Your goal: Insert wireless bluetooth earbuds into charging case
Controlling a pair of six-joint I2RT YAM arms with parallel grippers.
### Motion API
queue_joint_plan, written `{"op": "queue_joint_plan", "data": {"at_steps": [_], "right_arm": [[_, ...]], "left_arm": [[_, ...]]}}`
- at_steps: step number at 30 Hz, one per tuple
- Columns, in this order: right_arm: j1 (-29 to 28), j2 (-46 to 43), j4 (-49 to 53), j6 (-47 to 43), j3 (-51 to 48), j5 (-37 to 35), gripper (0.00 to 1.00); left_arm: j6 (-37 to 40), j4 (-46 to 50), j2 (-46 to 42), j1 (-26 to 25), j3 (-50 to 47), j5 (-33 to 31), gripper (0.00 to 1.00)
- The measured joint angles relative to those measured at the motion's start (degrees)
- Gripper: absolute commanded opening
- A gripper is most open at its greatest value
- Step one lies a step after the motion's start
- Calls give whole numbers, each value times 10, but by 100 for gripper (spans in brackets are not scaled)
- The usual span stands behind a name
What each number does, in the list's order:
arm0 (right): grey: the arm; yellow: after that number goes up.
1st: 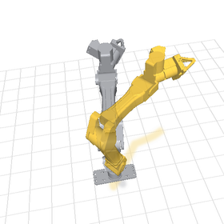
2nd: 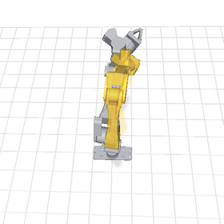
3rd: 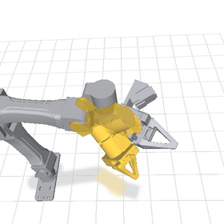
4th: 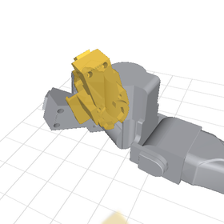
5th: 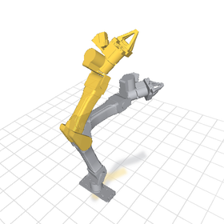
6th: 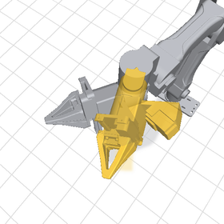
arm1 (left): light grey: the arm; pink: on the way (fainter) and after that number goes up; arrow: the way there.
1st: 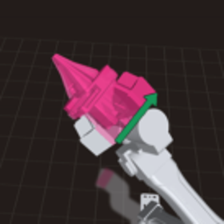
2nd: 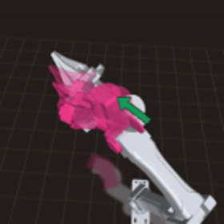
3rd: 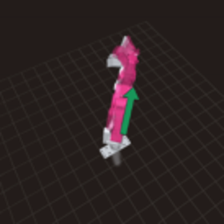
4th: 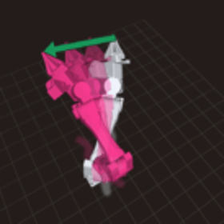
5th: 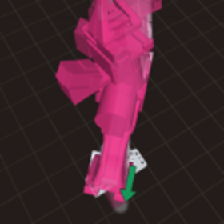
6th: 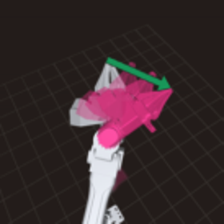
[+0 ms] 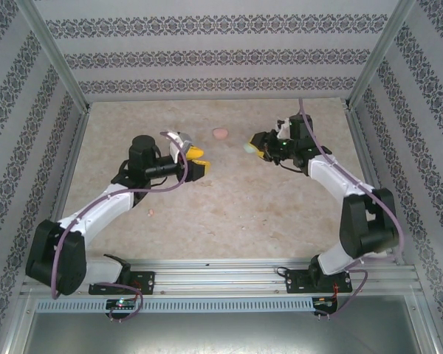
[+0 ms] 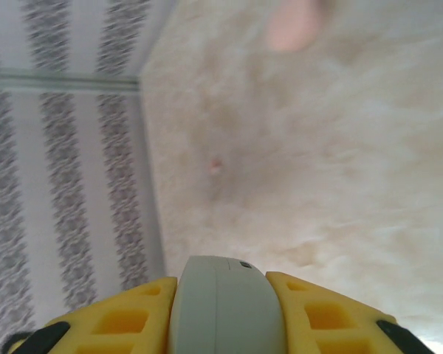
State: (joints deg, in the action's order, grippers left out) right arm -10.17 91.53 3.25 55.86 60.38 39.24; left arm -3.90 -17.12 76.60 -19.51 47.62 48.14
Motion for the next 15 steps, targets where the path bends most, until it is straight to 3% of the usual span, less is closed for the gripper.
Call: {"op": "queue_joint_plan", "data": {"at_steps": [5,15], "right_arm": [[27,120,41,-60,35,-6,21],[33,281,35,-100,120,31,26]], "left_arm": [[1,45,59,0,61,-29,54],[26,48,73,0,52,-87,56]]}}
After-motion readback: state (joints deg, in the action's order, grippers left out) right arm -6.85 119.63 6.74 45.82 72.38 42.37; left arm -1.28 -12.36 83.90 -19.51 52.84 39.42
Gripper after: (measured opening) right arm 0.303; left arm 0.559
